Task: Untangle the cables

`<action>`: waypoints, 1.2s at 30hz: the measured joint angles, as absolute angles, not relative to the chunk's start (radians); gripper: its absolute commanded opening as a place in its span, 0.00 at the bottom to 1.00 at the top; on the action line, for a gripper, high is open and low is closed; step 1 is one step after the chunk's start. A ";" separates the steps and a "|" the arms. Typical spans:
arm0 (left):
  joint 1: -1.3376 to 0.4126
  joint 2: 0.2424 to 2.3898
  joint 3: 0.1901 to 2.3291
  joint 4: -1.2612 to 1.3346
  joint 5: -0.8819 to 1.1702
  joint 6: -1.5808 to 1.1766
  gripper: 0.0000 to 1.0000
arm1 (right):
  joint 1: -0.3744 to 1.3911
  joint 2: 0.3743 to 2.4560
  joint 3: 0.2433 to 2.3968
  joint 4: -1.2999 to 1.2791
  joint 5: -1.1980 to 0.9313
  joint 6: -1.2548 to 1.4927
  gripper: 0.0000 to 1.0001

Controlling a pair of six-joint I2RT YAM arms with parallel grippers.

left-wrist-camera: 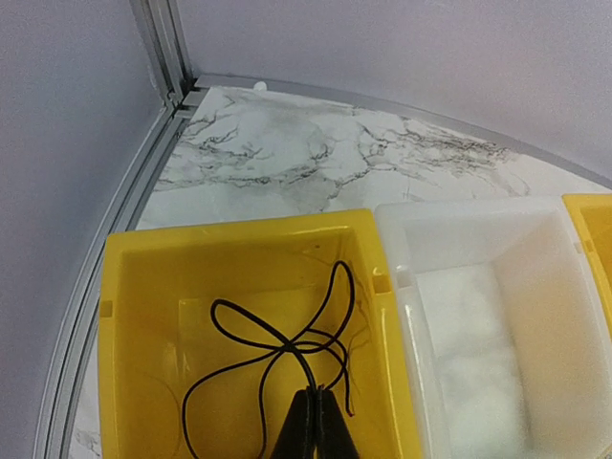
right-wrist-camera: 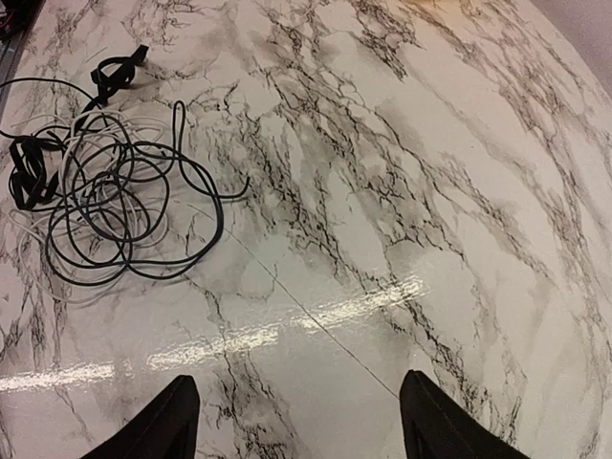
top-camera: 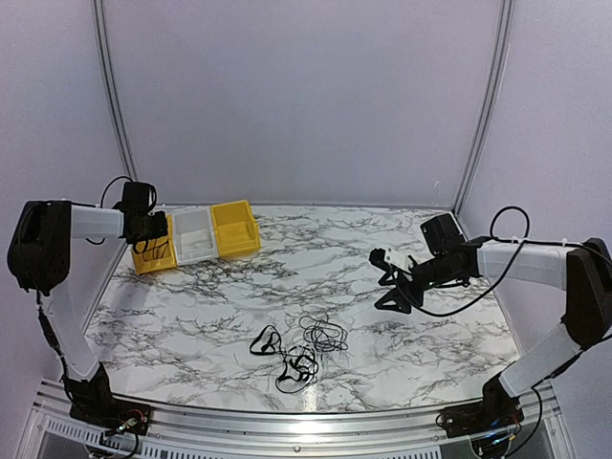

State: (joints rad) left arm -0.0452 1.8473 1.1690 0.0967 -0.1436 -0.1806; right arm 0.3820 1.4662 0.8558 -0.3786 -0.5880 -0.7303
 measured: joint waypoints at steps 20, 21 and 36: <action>-0.044 1.813 1.229 -0.122 -0.212 -0.244 0.65 | 0.391 1.458 0.873 -0.392 -0.566 -0.728 0.68; -0.044 1.785 1.229 -0.134 -0.213 -0.250 0.66 | 0.395 1.456 0.873 -0.390 -0.564 -0.727 0.68; -0.249 1.319 1.009 -0.170 -0.150 -0.306 0.59 | 0.582 1.440 0.938 -0.357 -0.515 -0.680 0.64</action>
